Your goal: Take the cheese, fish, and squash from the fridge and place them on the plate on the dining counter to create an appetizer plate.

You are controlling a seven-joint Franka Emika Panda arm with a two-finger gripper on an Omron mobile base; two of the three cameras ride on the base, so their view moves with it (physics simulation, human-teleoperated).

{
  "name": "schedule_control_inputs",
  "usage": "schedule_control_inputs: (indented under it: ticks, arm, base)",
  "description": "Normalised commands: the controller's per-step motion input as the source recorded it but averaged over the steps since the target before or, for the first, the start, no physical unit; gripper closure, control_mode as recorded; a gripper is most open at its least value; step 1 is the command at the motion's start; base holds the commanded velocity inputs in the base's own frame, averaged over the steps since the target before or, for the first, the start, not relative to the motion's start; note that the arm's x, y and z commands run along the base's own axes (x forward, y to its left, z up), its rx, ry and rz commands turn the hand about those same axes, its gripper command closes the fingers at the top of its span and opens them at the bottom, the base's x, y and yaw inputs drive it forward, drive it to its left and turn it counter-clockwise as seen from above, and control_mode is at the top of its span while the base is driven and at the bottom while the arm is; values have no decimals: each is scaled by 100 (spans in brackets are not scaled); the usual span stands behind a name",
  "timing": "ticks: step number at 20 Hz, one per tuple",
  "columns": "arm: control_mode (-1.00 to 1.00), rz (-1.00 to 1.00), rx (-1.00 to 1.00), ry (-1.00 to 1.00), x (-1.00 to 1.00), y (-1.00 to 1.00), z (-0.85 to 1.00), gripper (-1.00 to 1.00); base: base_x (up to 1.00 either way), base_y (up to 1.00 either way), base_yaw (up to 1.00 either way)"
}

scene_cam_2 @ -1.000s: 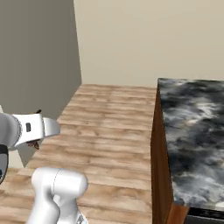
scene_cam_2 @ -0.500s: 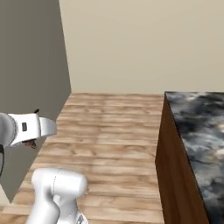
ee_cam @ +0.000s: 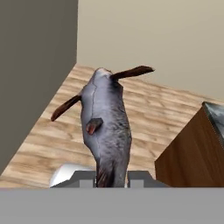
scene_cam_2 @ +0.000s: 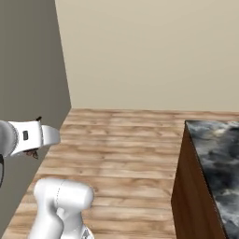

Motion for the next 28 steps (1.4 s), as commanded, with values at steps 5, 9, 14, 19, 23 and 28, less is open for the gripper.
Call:
schedule_control_inputs:
  ticks: [5,9,14,19,23,28]
  arm:
    - [100,0,0,0,0,0,0,100]
    - [100,0,0,0,0,0,0,100]
    - [100,0,0,0,0,0,0,100]
    - [100,0,0,0,0,0,0,100]
    - [100,0,0,0,0,0,0,100]
    - [100,0,0,0,0,0,0,100]
  base:
    - [100,10,-5]
    - [100,7,-16]
    - [100,2,-33]
    - [100,2,-42]
    - [100,1,-50]
    - [100,0,-53]
